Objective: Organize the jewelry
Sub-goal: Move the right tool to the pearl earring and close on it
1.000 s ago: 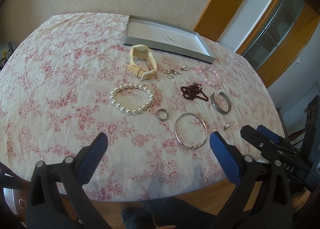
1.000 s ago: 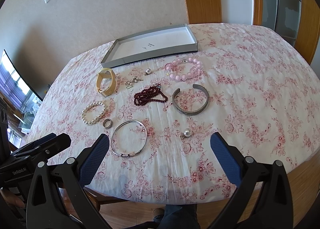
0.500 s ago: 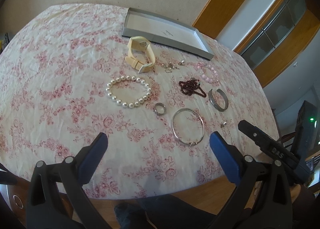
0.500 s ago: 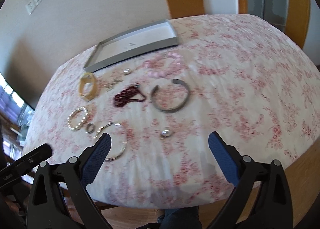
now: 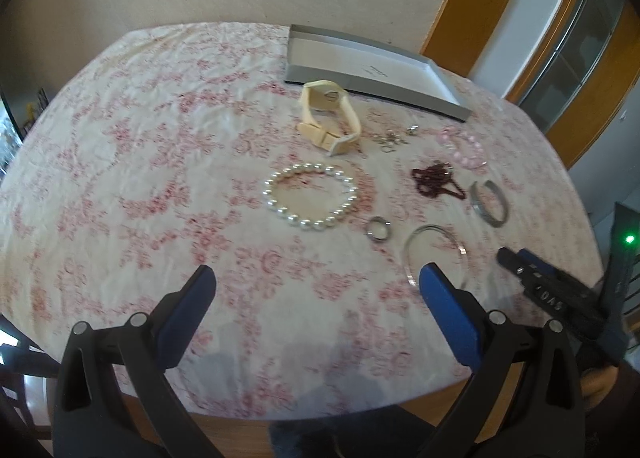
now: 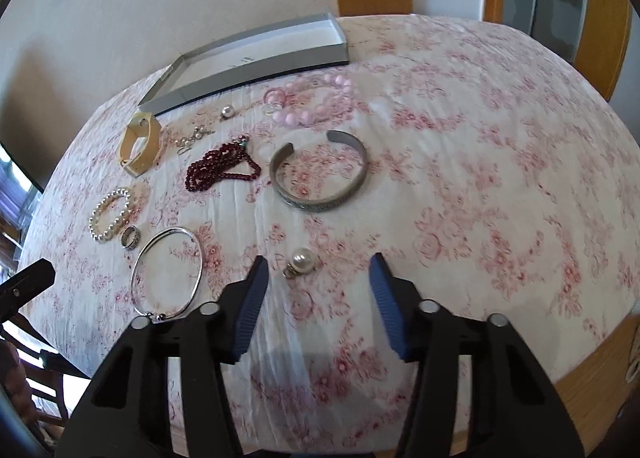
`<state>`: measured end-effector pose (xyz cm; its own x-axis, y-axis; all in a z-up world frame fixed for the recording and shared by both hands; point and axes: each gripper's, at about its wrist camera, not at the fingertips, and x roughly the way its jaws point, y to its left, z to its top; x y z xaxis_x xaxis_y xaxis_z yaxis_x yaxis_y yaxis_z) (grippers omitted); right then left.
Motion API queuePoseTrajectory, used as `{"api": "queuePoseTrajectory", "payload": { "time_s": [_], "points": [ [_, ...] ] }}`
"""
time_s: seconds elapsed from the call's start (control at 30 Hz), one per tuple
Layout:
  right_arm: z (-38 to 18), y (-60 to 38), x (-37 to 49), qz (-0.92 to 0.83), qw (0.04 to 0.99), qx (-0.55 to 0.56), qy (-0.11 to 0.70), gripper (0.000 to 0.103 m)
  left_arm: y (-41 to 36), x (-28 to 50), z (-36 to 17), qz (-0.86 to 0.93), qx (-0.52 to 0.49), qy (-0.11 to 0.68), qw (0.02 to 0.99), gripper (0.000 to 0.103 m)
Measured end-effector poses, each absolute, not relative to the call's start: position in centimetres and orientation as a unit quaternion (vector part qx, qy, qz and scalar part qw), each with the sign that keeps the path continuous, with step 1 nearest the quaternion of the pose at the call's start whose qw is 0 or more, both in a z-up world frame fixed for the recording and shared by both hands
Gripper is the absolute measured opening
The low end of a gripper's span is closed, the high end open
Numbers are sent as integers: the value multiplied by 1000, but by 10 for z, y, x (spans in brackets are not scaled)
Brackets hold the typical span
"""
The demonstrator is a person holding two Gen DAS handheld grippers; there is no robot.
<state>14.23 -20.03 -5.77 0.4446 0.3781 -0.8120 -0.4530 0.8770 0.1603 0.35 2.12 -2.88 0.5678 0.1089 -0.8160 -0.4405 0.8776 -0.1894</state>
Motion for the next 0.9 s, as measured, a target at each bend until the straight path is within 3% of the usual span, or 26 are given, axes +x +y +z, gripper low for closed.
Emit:
{"api": "queuePoseTrajectory", "payload": {
  "time_s": [0.17, 0.4, 0.67, 0.9],
  "points": [
    [-60, -195, 139, 249, 859, -50, 446, 33, 21, 5, -33, 167, -184, 438, 864, 101],
    [-63, -192, 129, 242, 872, -71, 421, 29, 16, 5, -36, 162, -184, 440, 864, 101],
    [-65, -190, 123, 238, 883, -77, 397, 14, -1, 8, -38, 152, -177, 438, 868, 101],
    [-67, -194, 121, 251, 884, -71, 388, 13, -27, 12, -47, 138, -179, 436, 871, 101]
  ]
}}
